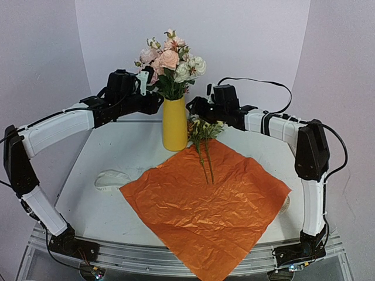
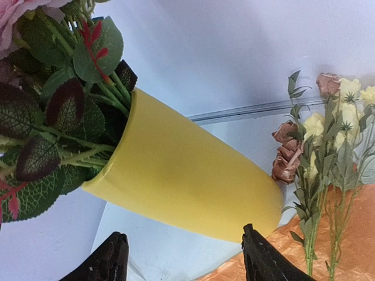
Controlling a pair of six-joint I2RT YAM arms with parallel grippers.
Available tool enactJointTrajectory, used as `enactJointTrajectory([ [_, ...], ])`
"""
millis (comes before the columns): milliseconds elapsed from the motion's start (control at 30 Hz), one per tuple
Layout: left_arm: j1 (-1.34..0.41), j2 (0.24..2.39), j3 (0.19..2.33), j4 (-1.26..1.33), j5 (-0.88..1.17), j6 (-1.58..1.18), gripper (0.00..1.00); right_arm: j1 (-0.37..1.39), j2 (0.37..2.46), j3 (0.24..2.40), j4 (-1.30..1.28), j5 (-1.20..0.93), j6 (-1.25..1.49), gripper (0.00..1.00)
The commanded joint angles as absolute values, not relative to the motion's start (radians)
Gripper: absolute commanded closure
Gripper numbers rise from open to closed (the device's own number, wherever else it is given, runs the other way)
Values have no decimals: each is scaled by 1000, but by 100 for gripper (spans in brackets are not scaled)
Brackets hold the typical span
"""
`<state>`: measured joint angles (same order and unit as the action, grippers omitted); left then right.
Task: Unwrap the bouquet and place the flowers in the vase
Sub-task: Insert the fake flower into the vase, then pick up the fake flower from the wrapping paper.
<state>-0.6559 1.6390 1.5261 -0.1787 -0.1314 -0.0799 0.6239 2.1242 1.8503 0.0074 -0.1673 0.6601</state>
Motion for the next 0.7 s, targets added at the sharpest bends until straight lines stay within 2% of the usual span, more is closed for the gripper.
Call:
enactJointTrajectory([
  [0, -657, 1514, 1418, -158, -111, -150, 44, 616, 2017, 1775, 46, -102, 540, 32],
  [200, -658, 1374, 1244, -136, -67, -242, 34, 601, 1983, 1661, 45, -81, 469, 33],
  [300, -659, 1290, 1118, -85, -57, -279, 32, 593, 1998, 1625, 42, -73, 443, 35],
  [533, -657, 1138, 800, 134, -19, -399, 26, 585, 2108, 1634, 2, -8, 410, 41],
  [667, -657, 1151, 732, 164, -7, -424, 21, 585, 2192, 1694, -69, 23, 384, 44],
])
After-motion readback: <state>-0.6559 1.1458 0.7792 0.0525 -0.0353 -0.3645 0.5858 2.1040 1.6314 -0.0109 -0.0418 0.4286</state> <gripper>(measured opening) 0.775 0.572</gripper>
